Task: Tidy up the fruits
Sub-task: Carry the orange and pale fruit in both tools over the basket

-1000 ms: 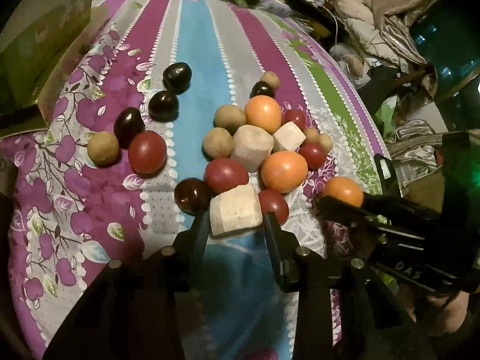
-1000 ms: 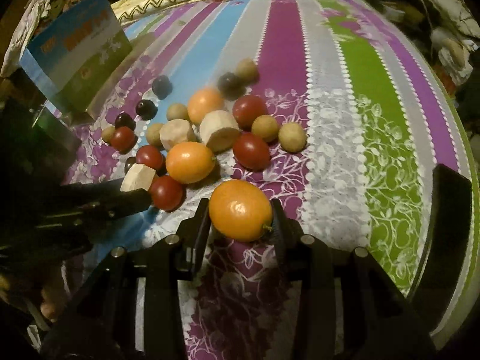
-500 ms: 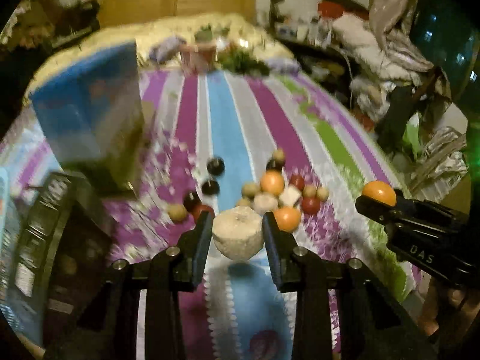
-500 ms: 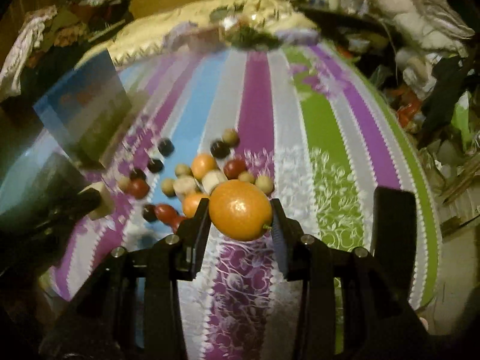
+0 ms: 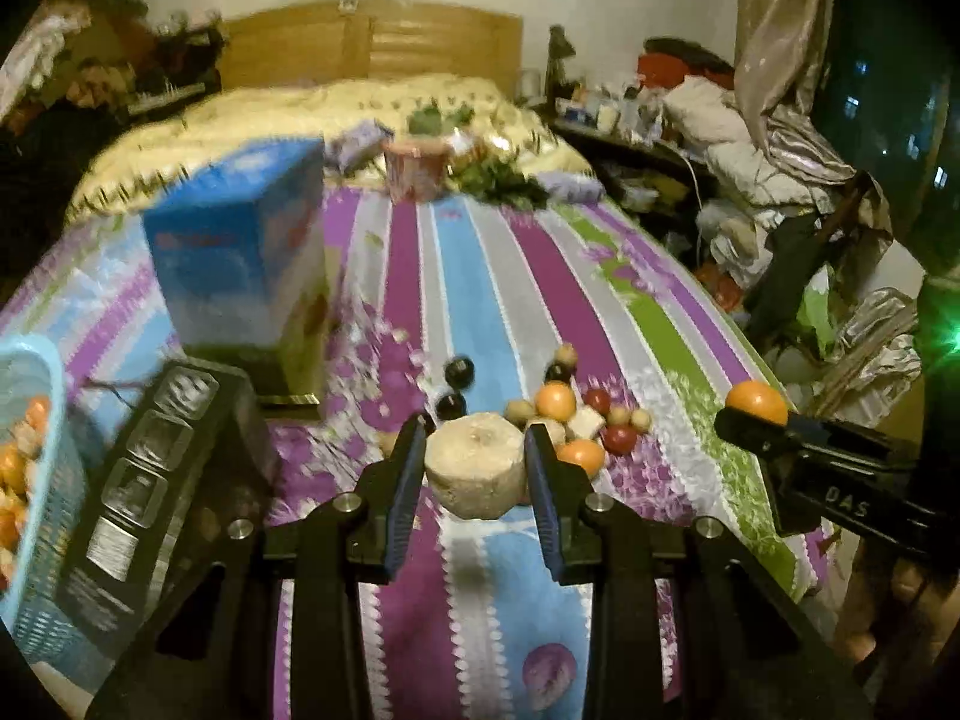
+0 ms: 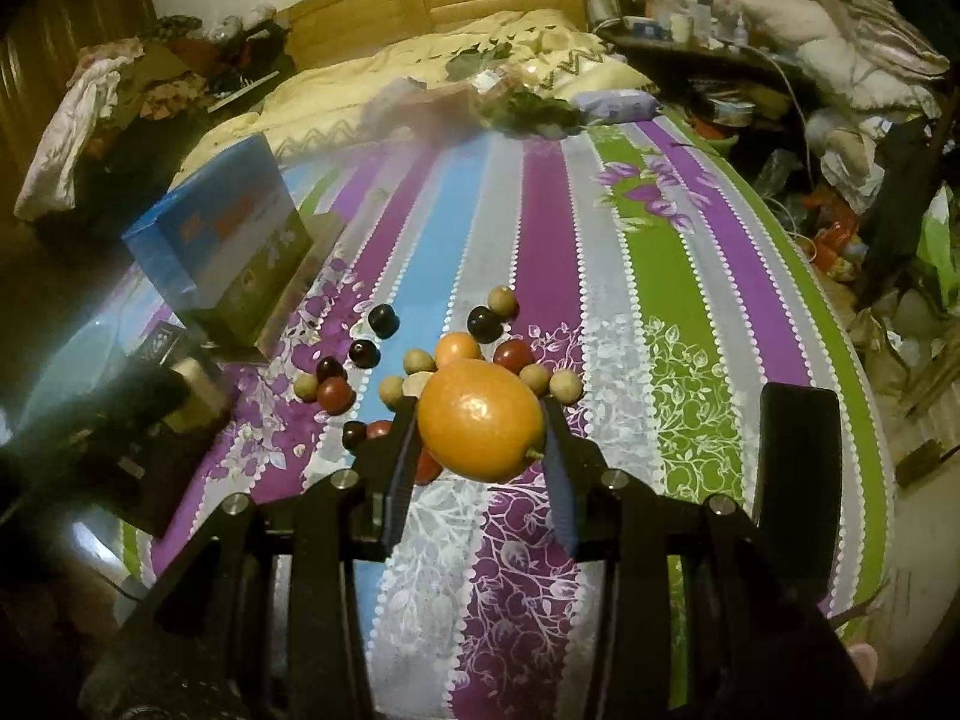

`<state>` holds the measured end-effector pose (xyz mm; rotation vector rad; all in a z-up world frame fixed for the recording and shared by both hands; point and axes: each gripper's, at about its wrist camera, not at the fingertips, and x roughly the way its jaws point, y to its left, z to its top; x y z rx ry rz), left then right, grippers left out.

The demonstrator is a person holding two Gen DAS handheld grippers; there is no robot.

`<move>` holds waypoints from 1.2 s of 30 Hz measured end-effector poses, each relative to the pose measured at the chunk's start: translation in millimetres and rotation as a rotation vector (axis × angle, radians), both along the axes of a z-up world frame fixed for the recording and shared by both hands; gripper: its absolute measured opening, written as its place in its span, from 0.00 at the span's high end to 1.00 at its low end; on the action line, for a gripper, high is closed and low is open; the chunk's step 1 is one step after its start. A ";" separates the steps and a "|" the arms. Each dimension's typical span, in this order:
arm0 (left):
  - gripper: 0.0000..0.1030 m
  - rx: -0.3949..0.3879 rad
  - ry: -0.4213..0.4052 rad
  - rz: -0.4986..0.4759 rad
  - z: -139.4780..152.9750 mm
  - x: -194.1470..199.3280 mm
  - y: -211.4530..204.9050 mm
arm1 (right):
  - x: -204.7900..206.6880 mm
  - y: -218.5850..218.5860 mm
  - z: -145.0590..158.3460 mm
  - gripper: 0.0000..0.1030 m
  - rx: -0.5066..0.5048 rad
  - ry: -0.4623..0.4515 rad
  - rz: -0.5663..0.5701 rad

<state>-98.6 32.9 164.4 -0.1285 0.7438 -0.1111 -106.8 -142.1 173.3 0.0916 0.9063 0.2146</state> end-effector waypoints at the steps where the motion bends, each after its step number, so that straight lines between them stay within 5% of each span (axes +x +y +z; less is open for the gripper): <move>1: 0.67 0.003 -0.012 0.000 4.4 -1.9 1.0 | -0.7 0.6 1.4 0.62 0.001 -0.004 0.002; 16: 0.67 0.095 -0.118 0.116 70.5 -25.2 38.4 | 6.8 53.5 55.3 0.62 -0.024 -0.090 0.063; 36: 0.67 0.085 -0.125 0.513 101.4 -86.7 229.3 | -0.9 233.2 117.2 0.62 -0.016 -0.216 0.336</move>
